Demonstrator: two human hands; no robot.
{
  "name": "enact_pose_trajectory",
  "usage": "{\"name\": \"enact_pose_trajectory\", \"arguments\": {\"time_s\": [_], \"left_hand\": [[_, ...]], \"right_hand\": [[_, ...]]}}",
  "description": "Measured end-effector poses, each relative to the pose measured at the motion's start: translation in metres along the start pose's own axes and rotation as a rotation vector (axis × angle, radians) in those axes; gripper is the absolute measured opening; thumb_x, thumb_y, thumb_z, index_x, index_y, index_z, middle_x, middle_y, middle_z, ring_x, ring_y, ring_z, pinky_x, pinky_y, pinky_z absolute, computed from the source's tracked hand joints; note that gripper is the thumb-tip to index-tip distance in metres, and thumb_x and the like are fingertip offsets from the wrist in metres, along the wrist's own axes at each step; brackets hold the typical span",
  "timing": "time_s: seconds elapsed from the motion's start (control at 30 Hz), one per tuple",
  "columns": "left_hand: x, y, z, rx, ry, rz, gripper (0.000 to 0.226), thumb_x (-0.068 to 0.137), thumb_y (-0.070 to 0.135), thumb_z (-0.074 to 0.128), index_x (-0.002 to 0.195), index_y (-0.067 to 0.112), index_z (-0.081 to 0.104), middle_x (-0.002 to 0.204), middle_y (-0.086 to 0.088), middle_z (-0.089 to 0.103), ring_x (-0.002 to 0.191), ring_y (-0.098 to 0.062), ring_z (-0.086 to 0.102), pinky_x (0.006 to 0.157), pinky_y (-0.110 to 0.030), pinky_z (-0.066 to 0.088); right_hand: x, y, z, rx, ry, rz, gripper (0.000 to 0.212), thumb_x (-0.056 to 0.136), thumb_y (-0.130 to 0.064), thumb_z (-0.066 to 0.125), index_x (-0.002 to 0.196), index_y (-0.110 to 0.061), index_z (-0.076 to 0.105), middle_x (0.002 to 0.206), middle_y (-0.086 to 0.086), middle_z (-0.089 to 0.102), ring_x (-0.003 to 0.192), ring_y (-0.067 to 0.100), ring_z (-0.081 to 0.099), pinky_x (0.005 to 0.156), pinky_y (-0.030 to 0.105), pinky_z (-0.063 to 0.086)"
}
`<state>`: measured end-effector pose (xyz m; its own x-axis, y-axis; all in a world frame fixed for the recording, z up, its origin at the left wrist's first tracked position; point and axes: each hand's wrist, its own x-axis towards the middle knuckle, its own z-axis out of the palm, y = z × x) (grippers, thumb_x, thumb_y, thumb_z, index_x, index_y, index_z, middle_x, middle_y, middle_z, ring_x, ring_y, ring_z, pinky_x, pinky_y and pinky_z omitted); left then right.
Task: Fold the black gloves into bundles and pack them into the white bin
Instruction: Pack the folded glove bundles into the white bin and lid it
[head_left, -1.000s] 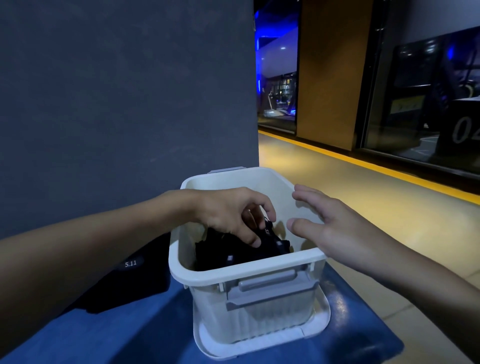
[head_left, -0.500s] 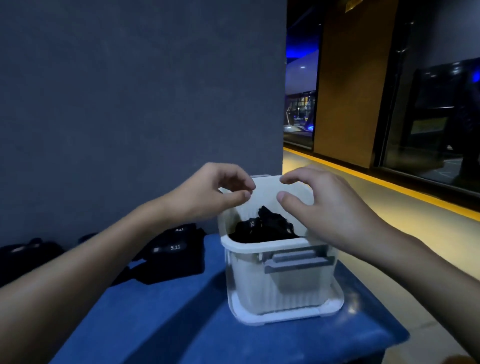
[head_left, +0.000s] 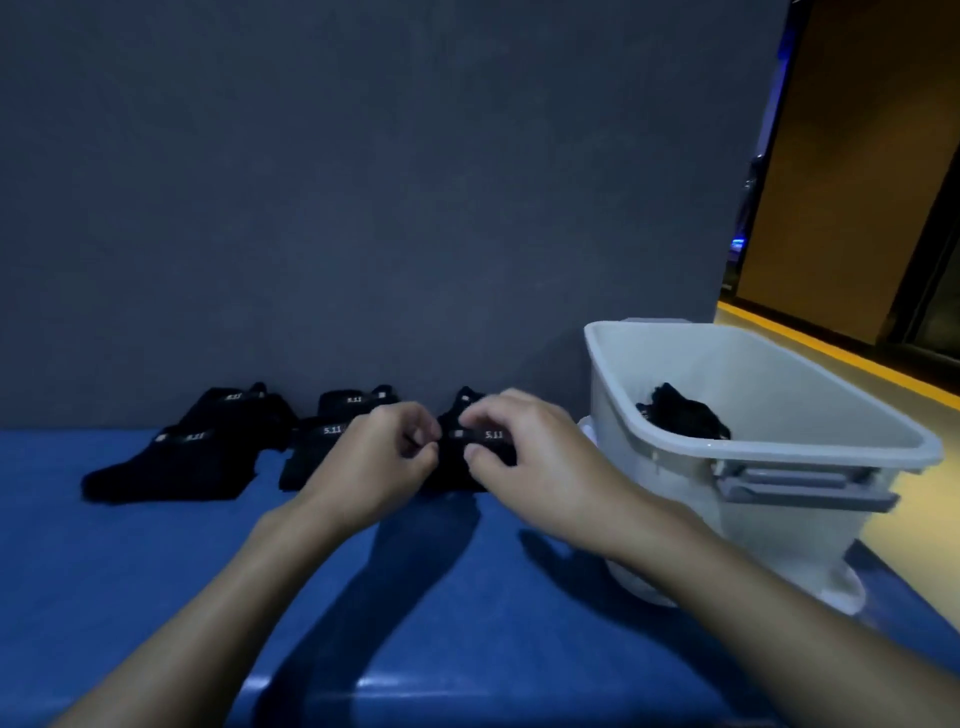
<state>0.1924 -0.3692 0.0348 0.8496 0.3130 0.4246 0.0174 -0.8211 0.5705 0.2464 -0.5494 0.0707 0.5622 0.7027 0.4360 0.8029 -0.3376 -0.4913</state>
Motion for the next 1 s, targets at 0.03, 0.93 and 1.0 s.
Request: {"name": "enact_pose_trajectory", "arguments": {"time_s": [0.03, 0.93, 1.0], "left_hand": [[0.001, -0.002, 0.002, 0.021, -0.001, -0.003, 0.012, 0.087, 0.018, 0.064, 0.083, 0.029, 0.064, 0.081, 0.010, 0.066, 0.073, -0.008, 0.064, 0.069, -0.032, 0.054], [0.000, -0.002, 0.053, 0.134, -0.161, -0.192, 0.030, 0.100, 0.042, 0.046, 0.111, 0.017, 0.058, 0.085, -0.002, 0.062, 0.086, -0.026, 0.062, 0.082, -0.045, 0.052], [-0.003, -0.003, 0.052, 0.067, -0.165, -0.199, 0.026, 0.099, 0.039, 0.049, 0.120, 0.024, 0.056, 0.079, 0.001, 0.065, 0.079, -0.020, 0.064, 0.076, -0.039, 0.052]], "right_hand": [[0.003, 0.011, 0.010, -0.008, -0.012, 0.042, 0.023, 0.090, -0.022, 0.058, 0.112, -0.019, 0.064, 0.109, -0.005, 0.057, 0.102, 0.008, 0.052, 0.088, 0.023, 0.041], [0.006, 0.075, 0.053, 0.288, 0.014, 0.495, 0.029, 0.092, -0.028, 0.060, 0.115, -0.024, 0.044, 0.097, -0.007, 0.057, 0.087, 0.012, 0.061, 0.072, 0.030, 0.055], [0.002, 0.071, 0.051, 0.316, -0.016, 0.488, 0.022, 0.091, -0.026, 0.062, 0.109, -0.023, 0.049, 0.100, -0.002, 0.059, 0.088, 0.014, 0.061, 0.070, 0.031, 0.055]]}}
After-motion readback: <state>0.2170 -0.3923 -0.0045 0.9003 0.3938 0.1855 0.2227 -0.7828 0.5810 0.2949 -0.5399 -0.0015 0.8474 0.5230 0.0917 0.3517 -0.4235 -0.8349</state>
